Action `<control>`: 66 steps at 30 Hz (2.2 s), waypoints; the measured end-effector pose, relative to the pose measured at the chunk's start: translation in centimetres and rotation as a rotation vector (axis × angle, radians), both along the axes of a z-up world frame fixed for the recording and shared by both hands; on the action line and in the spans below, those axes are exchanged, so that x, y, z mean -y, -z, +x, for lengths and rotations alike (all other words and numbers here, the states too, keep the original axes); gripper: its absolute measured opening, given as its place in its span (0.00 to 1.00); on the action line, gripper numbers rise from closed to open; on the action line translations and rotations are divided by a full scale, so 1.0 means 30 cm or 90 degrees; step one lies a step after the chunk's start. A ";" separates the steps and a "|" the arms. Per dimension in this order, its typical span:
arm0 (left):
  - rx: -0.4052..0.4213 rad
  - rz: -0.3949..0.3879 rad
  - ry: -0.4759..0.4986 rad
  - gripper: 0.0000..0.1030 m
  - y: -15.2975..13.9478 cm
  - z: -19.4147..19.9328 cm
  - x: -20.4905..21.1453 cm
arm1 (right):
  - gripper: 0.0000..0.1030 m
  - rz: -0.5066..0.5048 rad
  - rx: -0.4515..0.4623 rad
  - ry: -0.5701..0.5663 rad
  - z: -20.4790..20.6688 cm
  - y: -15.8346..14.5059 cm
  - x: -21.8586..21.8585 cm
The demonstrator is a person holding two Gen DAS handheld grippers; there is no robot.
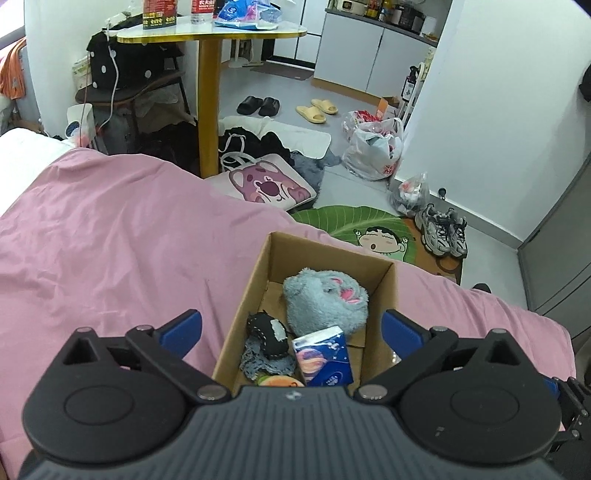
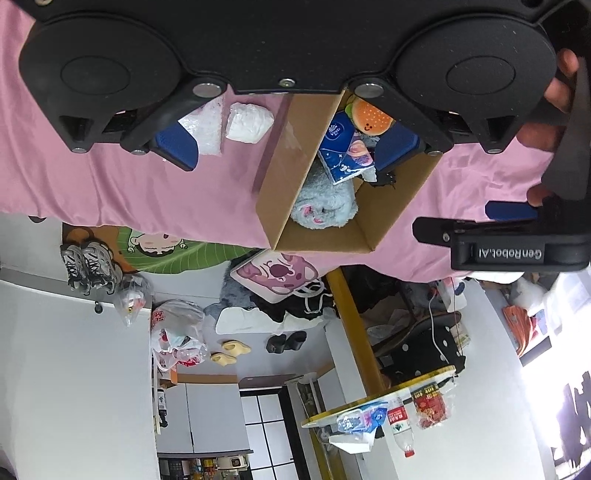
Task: Organize soft objects
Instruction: 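Move both grippers back to the white pouch and clear plastic bag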
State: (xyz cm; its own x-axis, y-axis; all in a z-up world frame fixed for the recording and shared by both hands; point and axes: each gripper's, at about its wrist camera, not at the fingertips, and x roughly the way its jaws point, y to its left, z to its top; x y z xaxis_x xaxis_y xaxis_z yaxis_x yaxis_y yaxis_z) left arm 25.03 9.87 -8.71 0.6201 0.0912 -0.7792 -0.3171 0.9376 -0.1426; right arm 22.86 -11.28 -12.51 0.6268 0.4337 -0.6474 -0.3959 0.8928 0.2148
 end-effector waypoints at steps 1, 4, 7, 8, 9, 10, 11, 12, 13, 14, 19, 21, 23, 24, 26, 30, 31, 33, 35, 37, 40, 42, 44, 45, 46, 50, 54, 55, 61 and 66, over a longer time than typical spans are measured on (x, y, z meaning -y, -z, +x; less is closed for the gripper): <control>0.003 -0.005 -0.005 1.00 -0.004 -0.006 0.005 | 1.00 0.001 0.002 -0.002 -0.002 -0.006 0.008; 0.018 -0.006 -0.006 1.00 -0.026 -0.023 0.037 | 1.00 0.004 0.007 -0.009 -0.009 -0.021 0.044; 0.030 0.004 0.005 1.00 -0.045 -0.043 0.076 | 1.00 0.001 0.010 -0.006 -0.014 -0.036 0.087; 0.032 0.007 0.006 1.00 -0.048 -0.049 0.090 | 1.00 0.003 0.012 0.003 -0.017 -0.044 0.109; 0.032 0.010 0.003 1.00 -0.052 -0.053 0.101 | 1.00 0.009 0.017 0.012 -0.024 -0.049 0.125; 0.035 0.009 -0.001 1.00 -0.056 -0.059 0.111 | 1.00 0.021 0.021 0.018 -0.031 -0.056 0.147; 0.041 0.006 -0.005 1.00 -0.061 -0.065 0.121 | 1.00 0.029 0.021 0.017 -0.038 -0.057 0.161; 0.043 0.007 -0.010 1.00 -0.063 -0.070 0.130 | 1.00 0.032 0.021 0.016 -0.043 -0.055 0.175; 0.043 0.009 -0.013 1.00 -0.065 -0.074 0.137 | 1.00 0.030 0.022 0.016 -0.048 -0.054 0.186; 0.045 0.011 -0.014 1.00 -0.068 -0.077 0.148 | 1.00 0.027 0.024 0.017 -0.051 -0.053 0.197; 0.035 0.019 0.000 1.00 -0.070 -0.081 0.214 | 1.00 0.036 0.024 0.027 -0.052 -0.052 0.260; 0.031 0.019 0.006 1.00 -0.064 -0.082 0.238 | 1.00 0.045 0.024 0.040 -0.051 -0.051 0.293; 0.027 0.021 0.003 0.99 -0.057 -0.084 0.260 | 1.00 0.054 0.023 0.050 -0.048 -0.049 0.321; 0.026 0.019 0.003 0.99 -0.055 -0.085 0.272 | 1.00 0.055 0.024 0.054 -0.048 -0.047 0.335; 0.027 0.018 0.005 0.99 -0.050 -0.085 0.298 | 1.00 0.056 0.024 0.064 -0.044 -0.042 0.356; 0.030 0.030 0.012 0.99 -0.035 -0.089 0.349 | 1.00 0.077 0.013 0.096 -0.023 -0.026 0.413; 0.030 0.030 0.013 0.99 -0.029 -0.090 0.360 | 1.00 0.084 0.010 0.101 -0.017 -0.019 0.427; 0.030 0.031 0.011 0.99 -0.015 -0.087 0.374 | 1.00 0.094 0.001 0.115 -0.002 -0.004 0.447; 0.032 0.034 0.010 0.99 0.002 -0.084 0.391 | 1.00 0.108 -0.009 0.128 0.010 0.016 0.467; 0.029 0.039 0.011 0.97 0.019 -0.078 0.410 | 1.00 0.127 -0.023 0.136 0.025 0.037 0.486; 0.032 0.039 0.007 0.95 0.045 -0.072 0.433 | 1.00 0.137 -0.034 0.141 0.037 0.063 0.497; 0.038 0.035 0.001 0.90 0.057 -0.070 0.444 | 0.99 0.142 -0.040 0.137 0.042 0.075 0.499; 0.042 0.031 -0.002 0.86 0.071 -0.066 0.456 | 0.99 0.142 -0.044 0.129 0.042 0.089 0.497; 0.044 0.031 -0.002 0.84 0.078 -0.064 0.464 | 0.97 0.140 -0.049 0.124 0.047 0.098 0.493; 0.045 0.031 -0.003 0.81 0.084 -0.063 0.468 | 0.96 0.141 -0.054 0.121 0.051 0.104 0.489; 0.036 0.034 -0.010 0.72 0.117 -0.052 0.483 | 0.91 0.144 -0.081 0.108 0.078 0.135 0.477; 0.020 0.045 0.001 0.65 0.150 -0.037 0.509 | 0.89 0.153 -0.097 0.099 0.103 0.153 0.468; 0.019 0.048 0.001 0.64 0.159 -0.034 0.514 | 0.89 0.154 -0.099 0.096 0.108 0.156 0.465; 0.011 0.058 -0.006 0.59 0.203 -0.020 0.534 | 0.86 0.168 -0.119 0.084 0.147 0.189 0.458; 0.002 0.072 -0.017 0.58 0.228 0.000 0.547 | 0.84 0.175 -0.147 0.085 0.177 0.230 0.450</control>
